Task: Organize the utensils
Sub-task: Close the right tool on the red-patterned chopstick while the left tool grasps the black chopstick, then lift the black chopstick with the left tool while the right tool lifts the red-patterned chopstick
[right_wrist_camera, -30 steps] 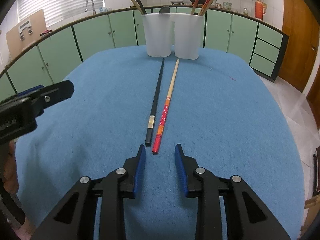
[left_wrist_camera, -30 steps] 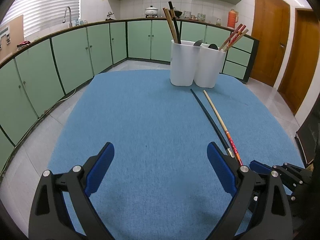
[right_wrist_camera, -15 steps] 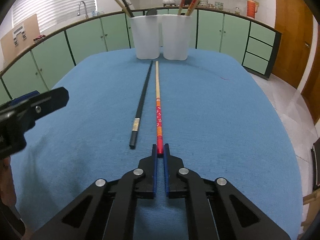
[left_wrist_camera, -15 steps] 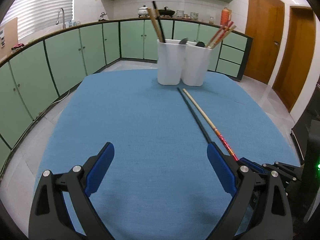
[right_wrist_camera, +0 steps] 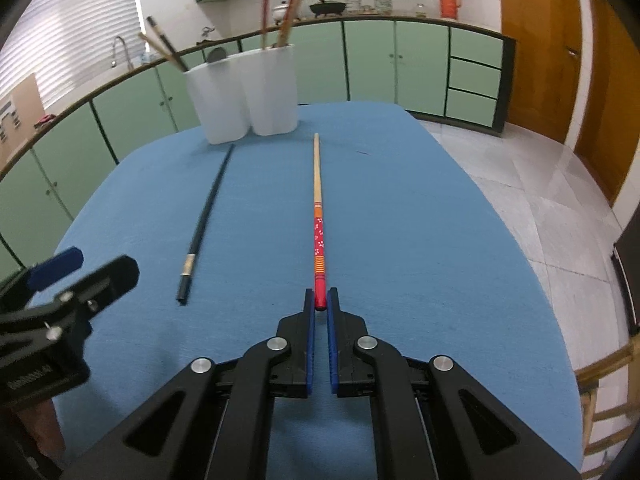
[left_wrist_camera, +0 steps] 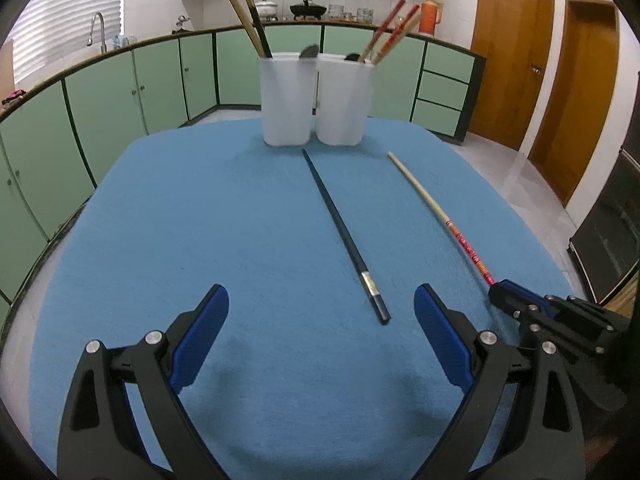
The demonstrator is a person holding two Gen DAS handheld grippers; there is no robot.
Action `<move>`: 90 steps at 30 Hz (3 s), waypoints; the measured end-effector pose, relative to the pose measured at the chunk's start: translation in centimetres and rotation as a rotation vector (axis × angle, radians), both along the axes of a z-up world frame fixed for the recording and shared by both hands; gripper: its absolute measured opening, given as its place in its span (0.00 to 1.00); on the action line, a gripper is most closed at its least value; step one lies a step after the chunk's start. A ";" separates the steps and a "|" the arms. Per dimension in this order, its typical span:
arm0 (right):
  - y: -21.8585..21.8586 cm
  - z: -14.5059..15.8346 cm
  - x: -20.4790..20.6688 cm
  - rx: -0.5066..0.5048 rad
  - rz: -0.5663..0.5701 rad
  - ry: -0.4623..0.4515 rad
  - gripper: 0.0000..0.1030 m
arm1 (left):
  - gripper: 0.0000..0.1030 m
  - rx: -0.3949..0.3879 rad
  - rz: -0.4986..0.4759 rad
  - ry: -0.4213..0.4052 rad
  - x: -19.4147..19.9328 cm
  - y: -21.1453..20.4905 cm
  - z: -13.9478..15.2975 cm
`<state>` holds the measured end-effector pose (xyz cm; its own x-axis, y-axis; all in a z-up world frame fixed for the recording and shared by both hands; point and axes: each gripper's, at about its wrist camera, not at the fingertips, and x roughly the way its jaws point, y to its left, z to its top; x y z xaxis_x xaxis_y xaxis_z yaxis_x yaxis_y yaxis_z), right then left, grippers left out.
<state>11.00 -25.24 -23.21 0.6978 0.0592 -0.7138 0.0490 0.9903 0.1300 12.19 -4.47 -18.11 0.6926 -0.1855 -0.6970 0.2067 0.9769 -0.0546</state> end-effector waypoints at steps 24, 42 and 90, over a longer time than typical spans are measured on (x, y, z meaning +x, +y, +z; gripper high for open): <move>-2.4 0.7 -0.8 0.051 -0.009 -0.035 0.05 | 0.08 0.056 0.079 0.112 1.9 -2.8 -2.6; -1.3 5.5 -1.4 -0.044 0.042 -0.140 0.05 | 0.06 0.103 0.059 -0.087 -0.9 -1.1 4.0; 0.7 22.9 5.0 0.005 0.194 -0.448 0.05 | 0.05 -0.141 0.052 -0.394 4.9 2.9 22.1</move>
<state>15.95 -24.54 -0.27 0.9122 0.2209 -0.3452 -0.1980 0.9750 0.1009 17.13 -1.62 3.97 0.9122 -0.2175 -0.3473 0.1889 0.9753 -0.1146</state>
